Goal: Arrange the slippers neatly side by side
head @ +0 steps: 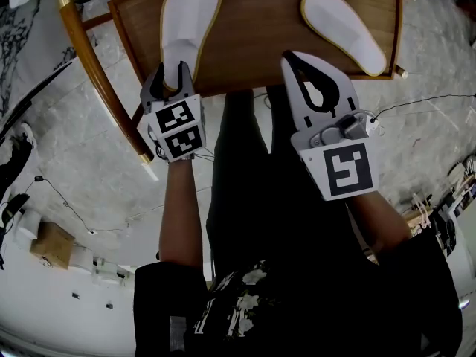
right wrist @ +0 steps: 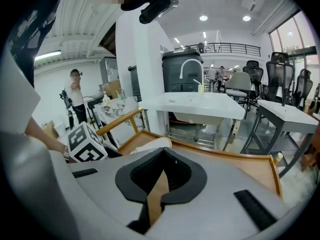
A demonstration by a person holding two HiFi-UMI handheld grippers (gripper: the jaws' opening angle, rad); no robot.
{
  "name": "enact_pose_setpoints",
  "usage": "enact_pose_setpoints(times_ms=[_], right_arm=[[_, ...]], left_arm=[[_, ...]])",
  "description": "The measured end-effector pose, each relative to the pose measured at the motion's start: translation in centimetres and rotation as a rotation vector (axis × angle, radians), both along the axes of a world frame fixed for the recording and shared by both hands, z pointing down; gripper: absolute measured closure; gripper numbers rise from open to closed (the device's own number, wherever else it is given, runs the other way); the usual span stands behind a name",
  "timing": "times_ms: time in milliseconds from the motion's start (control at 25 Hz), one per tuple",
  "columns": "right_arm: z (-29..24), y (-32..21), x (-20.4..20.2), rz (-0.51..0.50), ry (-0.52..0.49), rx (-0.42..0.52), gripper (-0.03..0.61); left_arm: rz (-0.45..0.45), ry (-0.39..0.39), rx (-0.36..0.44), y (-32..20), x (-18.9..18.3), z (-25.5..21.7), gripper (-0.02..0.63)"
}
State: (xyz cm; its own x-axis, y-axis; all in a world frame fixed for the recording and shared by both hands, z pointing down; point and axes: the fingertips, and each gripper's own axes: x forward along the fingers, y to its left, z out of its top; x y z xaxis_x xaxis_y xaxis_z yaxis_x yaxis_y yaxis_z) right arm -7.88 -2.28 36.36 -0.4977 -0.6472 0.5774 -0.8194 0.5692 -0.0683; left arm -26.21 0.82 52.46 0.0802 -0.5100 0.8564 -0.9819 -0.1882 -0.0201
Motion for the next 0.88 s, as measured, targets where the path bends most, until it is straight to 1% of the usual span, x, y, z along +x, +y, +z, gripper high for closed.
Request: enact_pose_setpoints(times_ms=[80, 200, 440, 560, 640, 880], right_arm=[[0.0, 0.1, 0.1, -0.001, 0.001, -0.001, 0.580], [0.2, 0.2, 0.2, 0.005, 0.000, -0.006, 0.580], [0.2, 0.3, 0.3, 0.002, -0.004, -0.011, 0.580], [0.2, 0.2, 0.3, 0.002, -0.006, -0.009, 0.580], [0.2, 0.3, 0.4, 0.002, -0.002, -0.007, 0.580], [0.3, 0.4, 1.2, 0.014, 0.008, -0.008, 0.580]], left_arm=[[-0.001, -0.009, -0.029, 0.3, -0.1, 0.6, 0.449], [-0.009, -0.016, -0.044, 0.4, 0.0, 1.1, 0.446], [-0.089, 0.028, -0.054, 0.7, 0.5, 1.2, 0.459], [-0.094, 0.035, -0.067, 0.9, 1.5, 1.4, 0.458], [-0.111, 0.060, -0.073, 1.2, 2.4, 1.6, 0.457], [-0.235, 0.153, -0.096, 1.5, 4.7, 1.4, 0.457]])
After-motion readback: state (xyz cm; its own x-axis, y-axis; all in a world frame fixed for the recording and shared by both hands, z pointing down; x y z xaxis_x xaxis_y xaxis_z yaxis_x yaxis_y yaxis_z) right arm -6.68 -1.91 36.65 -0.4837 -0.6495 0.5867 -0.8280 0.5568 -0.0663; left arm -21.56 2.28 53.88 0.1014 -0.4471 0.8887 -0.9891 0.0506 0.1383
